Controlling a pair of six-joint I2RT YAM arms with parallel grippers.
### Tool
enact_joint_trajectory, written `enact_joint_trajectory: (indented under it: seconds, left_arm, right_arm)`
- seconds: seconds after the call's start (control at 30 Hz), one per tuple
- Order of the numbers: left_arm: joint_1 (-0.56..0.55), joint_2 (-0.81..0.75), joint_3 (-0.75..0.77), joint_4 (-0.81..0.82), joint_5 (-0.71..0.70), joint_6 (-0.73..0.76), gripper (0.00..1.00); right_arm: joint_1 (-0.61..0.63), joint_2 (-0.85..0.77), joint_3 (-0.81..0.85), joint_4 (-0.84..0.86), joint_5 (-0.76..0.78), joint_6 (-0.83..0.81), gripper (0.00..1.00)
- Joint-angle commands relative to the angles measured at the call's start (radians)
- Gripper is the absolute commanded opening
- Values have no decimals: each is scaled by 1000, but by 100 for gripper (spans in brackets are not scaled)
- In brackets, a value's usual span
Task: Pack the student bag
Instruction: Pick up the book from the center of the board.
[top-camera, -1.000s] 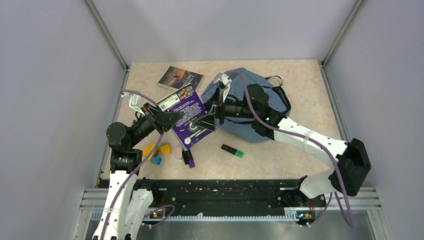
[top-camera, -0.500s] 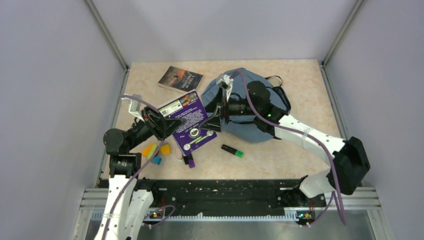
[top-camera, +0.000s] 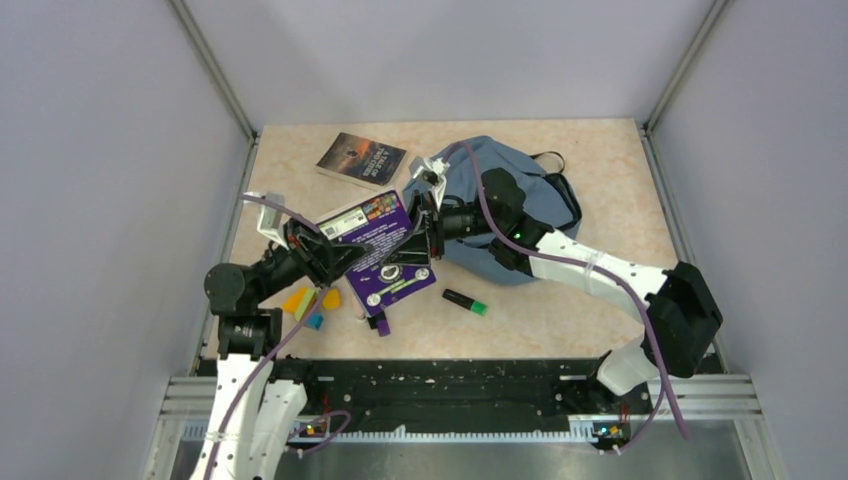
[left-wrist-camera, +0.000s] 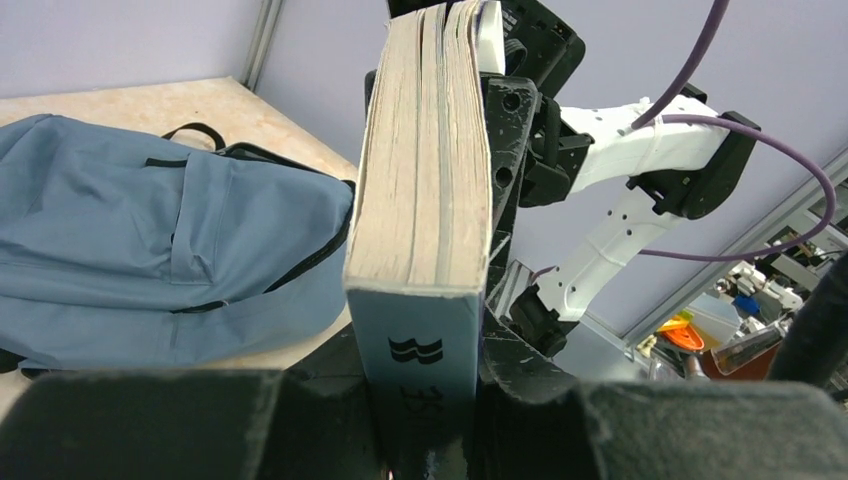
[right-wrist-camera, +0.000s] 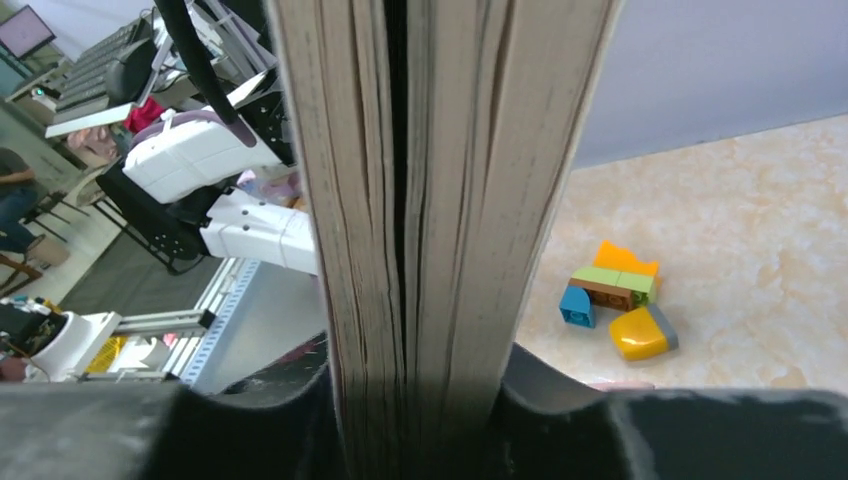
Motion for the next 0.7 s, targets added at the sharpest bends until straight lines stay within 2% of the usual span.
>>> enact_joint_trajectory:
  seconds: [0.0, 0.07, 0.1, 0.23, 0.27, 0.33, 0.37, 0.47, 0.53, 0.67]
  left_arm:
    - [-2, -25, 35, 87, -13, 13, 0]
    - [-3, -26, 34, 82, -15, 18, 0]
    - [-4, -25, 35, 76, -17, 24, 0]
    - [-4, -33, 37, -8, -38, 89, 0]
    - [-5, -36, 38, -45, -50, 127, 7]
    - [-7, -37, 51, -161, -88, 221, 48]
    - [-9, -36, 66, -244, -115, 283, 63]
    - [-27, -29, 84, -429, -207, 424, 77]
    - [-53, -20, 72, -476, -272, 478, 82]
    - [-171, 43, 50, -505, -411, 549, 84]
  right_arm:
    - [2, -30, 33, 41, 20, -15, 25]
    - [2, -43, 26, 27, 45, -30, 5]
    - [2, -50, 24, 18, 61, -35, 0]
    - [2, -83, 12, -16, 146, -61, 0]
    - [2, -94, 11, -36, 179, -72, 0]
    - [2, -118, 12, -104, 291, -101, 0]
    - [1, -133, 12, -145, 363, -116, 0]
    - [-25, -167, 8, -250, 553, -119, 0]
    - [-77, -175, -4, -292, 619, -69, 0]
    - [-221, -200, -43, -347, 639, 2, 0]
